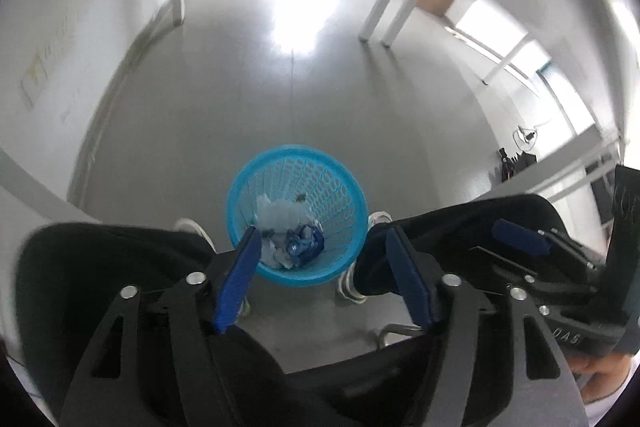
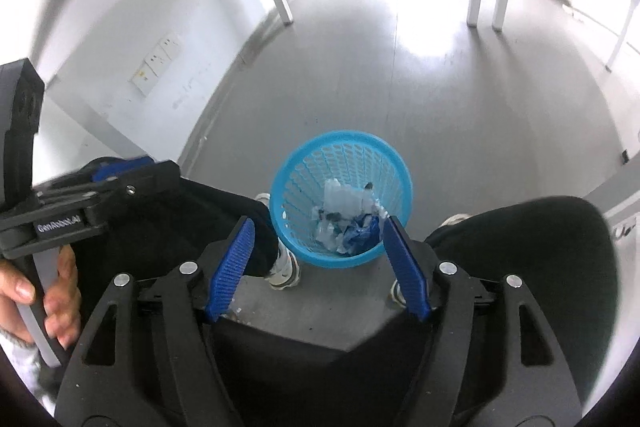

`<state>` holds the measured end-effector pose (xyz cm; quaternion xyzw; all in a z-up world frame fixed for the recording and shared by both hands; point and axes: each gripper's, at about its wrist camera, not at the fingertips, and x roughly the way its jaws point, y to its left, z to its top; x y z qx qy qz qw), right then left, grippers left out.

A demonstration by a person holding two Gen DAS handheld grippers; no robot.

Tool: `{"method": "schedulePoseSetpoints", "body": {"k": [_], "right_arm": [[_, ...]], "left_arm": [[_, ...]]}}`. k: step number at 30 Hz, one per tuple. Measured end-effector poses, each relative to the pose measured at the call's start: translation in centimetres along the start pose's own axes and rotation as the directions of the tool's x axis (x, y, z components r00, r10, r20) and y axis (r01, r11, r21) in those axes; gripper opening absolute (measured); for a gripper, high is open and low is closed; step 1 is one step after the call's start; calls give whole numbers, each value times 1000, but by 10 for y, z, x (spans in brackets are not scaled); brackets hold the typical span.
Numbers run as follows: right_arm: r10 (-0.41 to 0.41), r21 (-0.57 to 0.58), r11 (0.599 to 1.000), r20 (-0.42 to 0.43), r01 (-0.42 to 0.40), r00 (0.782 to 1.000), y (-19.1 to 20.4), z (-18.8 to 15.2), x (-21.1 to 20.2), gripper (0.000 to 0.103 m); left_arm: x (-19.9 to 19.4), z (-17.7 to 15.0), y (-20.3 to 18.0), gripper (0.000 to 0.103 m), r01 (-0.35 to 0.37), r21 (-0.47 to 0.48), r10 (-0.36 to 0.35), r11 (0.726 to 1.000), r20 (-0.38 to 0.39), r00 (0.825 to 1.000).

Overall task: Collect trash
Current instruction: 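Raise both open tools from the basket back up to the table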

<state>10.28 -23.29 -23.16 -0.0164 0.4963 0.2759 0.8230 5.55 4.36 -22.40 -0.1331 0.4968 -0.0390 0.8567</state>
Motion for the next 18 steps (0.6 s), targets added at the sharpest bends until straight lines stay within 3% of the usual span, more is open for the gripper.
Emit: {"method": "schedulePoseSetpoints", "body": {"k": [5, 9, 14, 16, 18], "right_arm": [[0, -11, 1000, 76, 1, 997, 3, -12, -48, 64], [29, -88, 996, 192, -12, 981, 19, -5, -102, 69], [76, -116, 992, 304, -42, 950, 30, 25, -158, 75], [83, -121, 992, 343, -44, 936, 33, 39, -174, 76], [83, -120, 992, 368, -41, 926, 33, 53, -185, 79]], "left_arm": [[-53, -11, -23, 71, -20, 129, 3, 991, 129, 992], [-91, -10, -33, 78, -5, 150, -26, 989, 208, 978], [-137, 3, -42, 79, 33, 173, -86, 984, 308, 947], [-151, 10, -44, 82, 21, 186, -86, 982, 347, 934], [-162, 21, -47, 92, 25, 200, -101, 979, 377, 921]]}}
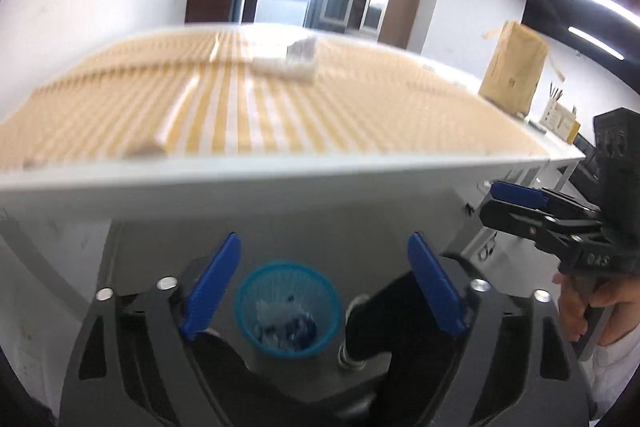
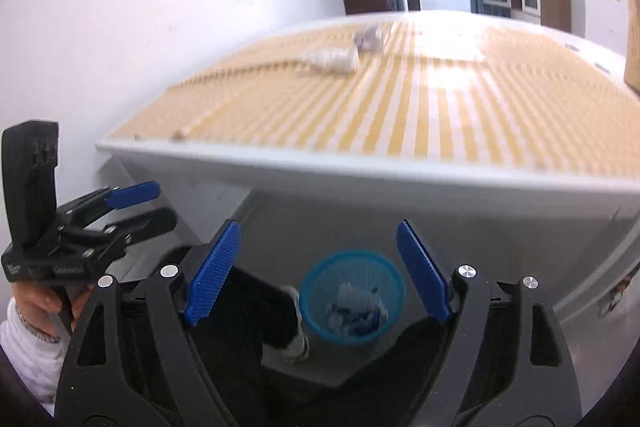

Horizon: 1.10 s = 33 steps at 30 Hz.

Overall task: Collect trash
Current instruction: 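Raise both open tools from the basket back up to the table, then grasp the crumpled white paper with the right tool while the left tool grasps white tissue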

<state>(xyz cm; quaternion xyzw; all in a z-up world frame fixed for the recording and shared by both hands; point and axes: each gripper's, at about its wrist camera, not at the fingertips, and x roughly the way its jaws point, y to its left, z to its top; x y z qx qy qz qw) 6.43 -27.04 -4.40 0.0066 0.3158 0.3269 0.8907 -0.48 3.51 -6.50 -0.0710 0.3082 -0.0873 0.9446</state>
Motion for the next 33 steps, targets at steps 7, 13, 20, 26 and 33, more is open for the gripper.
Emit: {"method": "schedulePoseSetpoints", "body": {"k": [7, 13, 20, 26, 33], "right_arm": [[-18, 15, 1000, 64, 17, 998, -8, 50, 1, 94], [-45, -6, 999, 110, 46, 993, -20, 93, 16, 94], [-38, 17, 999, 86, 37, 996, -46, 143, 49, 94], [-12, 33, 999, 44, 11, 999, -57, 177, 87, 94], [40, 106, 994, -7, -39, 999, -76, 211, 139, 94]], "left_arm": [[-7, 36, 3, 97, -1, 22, -1, 1000, 68, 998], [6, 64, 4, 97, -6, 41, 2, 999, 89, 996], [38, 100, 12, 97, -30, 65, 27, 997, 46, 999], [72, 123, 19, 97, -35, 62, 37, 997, -37, 999], [103, 147, 23, 97, -33, 53, 38, 998, -85, 996]]}}
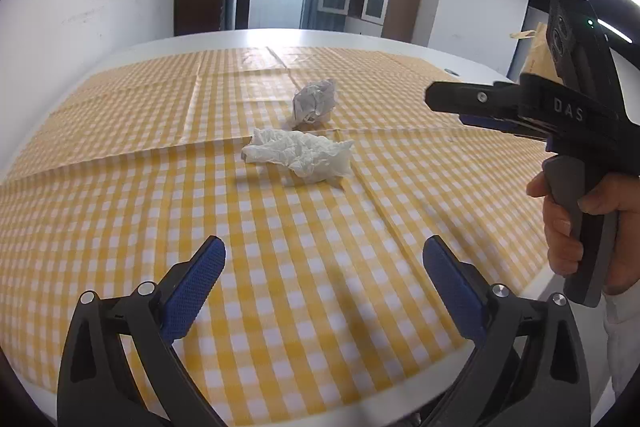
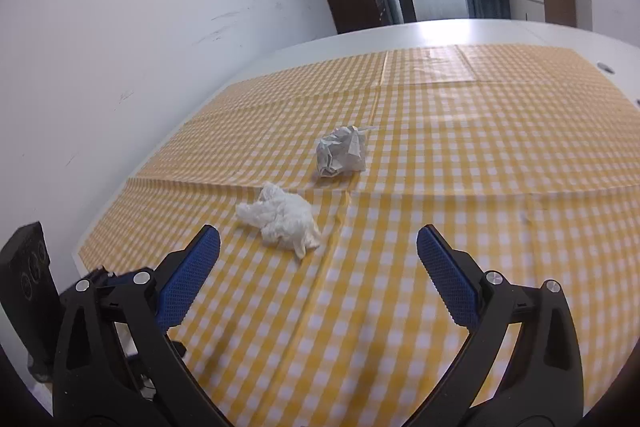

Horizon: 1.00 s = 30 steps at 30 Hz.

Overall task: Collect trash
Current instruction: 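Grasp the crumpled white paper with the right tool while the left tool grasps white tissue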

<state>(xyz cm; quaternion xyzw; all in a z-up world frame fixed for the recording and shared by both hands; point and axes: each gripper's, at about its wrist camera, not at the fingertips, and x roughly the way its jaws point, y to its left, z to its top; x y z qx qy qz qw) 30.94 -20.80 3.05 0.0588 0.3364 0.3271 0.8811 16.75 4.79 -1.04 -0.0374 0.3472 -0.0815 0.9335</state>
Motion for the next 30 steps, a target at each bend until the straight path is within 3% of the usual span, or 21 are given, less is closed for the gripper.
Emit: {"method": "schedulePoseSetpoints", "body": {"k": [10, 17, 23, 25, 27, 28, 30], "right_arm": [[-23, 42, 999, -90, 27, 996, -17, 44, 77, 89], [-44, 28, 998, -162, 49, 986, -19, 67, 127, 88], [-60, 12, 998, -204, 64, 977, -14, 79, 159, 78], [-58, 28, 997, -221, 66, 973, -14, 77, 166, 67], [-59, 18, 998, -238, 65, 970, -12, 74, 171, 52], [-63, 14, 998, -236, 68, 970, -12, 73, 171, 49], [-65, 9, 998, -228, 69, 971, -11, 72, 169, 46]], "left_arm": [[58, 35, 12, 94, 2, -69, -8, 998, -91, 996], [89, 47, 19, 86, -18, -138, -1, 990, -140, 990], [108, 57, 15, 78, 12, -152, -36, 988, -156, 987], [114, 61, 12, 75, 16, -138, -38, 990, -160, 986], [120, 62, 10, 63, 6, -121, -25, 993, -159, 987], [121, 63, 9, 57, -1, -117, -18, 993, -159, 987], [121, 63, 9, 35, 4, -121, -24, 993, -162, 987]]}}
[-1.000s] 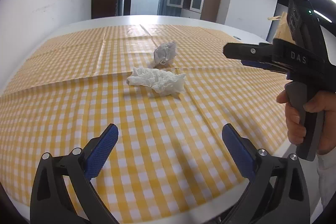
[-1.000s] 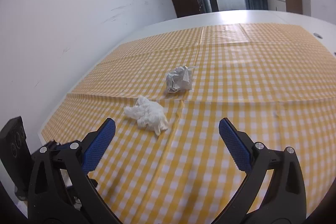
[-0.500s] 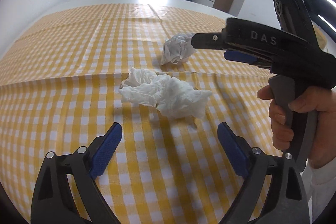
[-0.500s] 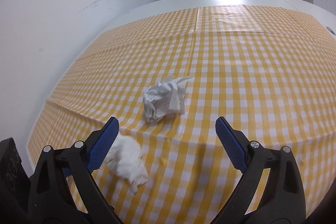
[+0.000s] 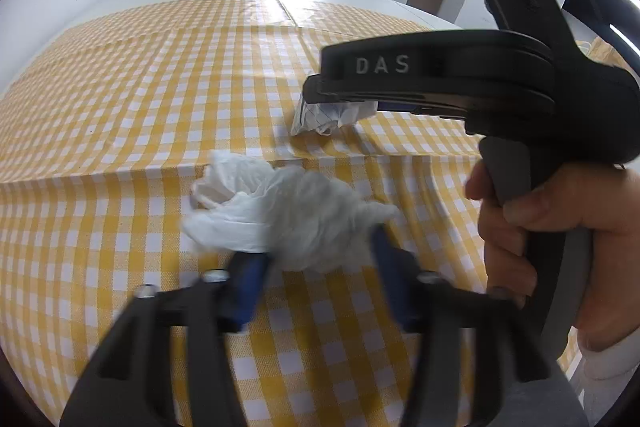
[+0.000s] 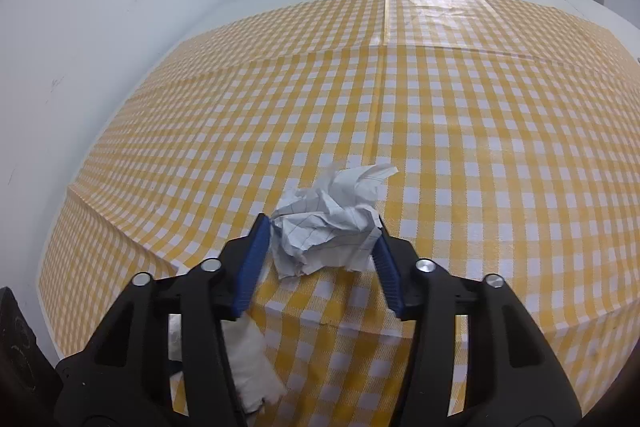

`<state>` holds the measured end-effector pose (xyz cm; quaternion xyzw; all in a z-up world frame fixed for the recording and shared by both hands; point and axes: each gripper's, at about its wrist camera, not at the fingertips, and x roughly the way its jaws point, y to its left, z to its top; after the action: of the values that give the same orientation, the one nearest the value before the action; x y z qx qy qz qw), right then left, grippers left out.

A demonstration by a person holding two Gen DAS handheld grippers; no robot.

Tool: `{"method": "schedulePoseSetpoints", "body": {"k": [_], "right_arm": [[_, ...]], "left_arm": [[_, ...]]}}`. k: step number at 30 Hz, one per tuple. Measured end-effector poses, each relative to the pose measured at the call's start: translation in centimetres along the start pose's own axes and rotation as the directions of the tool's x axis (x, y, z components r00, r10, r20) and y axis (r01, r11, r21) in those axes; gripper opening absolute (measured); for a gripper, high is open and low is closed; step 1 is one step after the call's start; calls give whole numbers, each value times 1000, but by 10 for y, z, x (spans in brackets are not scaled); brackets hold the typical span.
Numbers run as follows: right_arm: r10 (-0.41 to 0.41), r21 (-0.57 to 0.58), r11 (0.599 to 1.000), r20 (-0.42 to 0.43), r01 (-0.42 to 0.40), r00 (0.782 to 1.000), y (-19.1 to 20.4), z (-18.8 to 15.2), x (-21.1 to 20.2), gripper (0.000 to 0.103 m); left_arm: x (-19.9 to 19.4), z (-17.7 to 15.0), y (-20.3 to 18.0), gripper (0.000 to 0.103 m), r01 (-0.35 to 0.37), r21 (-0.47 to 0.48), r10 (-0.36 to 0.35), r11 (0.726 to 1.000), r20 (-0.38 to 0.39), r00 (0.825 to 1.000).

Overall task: Collect trash
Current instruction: 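Grasp the crumpled white paper with the right tool while the left tool grasps white tissue, then carry the white paper and tissue off the table down to the blue basket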

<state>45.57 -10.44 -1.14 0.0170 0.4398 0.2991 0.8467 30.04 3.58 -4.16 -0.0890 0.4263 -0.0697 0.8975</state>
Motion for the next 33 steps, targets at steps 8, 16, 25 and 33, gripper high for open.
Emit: {"method": "schedulePoseSetpoints", "body": {"k": [8, 16, 25, 33], "right_arm": [[-6, -3, 1000, 42, 6, 999, -6, -15, -27, 43], [-3, -30, 1000, 128, 7, 992, 4, -44, -81, 42], [14, -79, 997, 198, 2, 980, 24, -91, -137, 42], [14, -123, 992, 248, 17, 969, 35, -138, -176, 42]], "left_arm": [[-23, -16, -3, 9, 23, -8, -23, 1000, 43, 999], [-69, -38, -3, 6, 65, -13, -62, 998, 128, 990], [-124, -71, -10, 6, 100, -5, -97, 995, 208, 973], [-162, -106, -15, 5, 99, 16, -99, 995, 264, 960]]}}
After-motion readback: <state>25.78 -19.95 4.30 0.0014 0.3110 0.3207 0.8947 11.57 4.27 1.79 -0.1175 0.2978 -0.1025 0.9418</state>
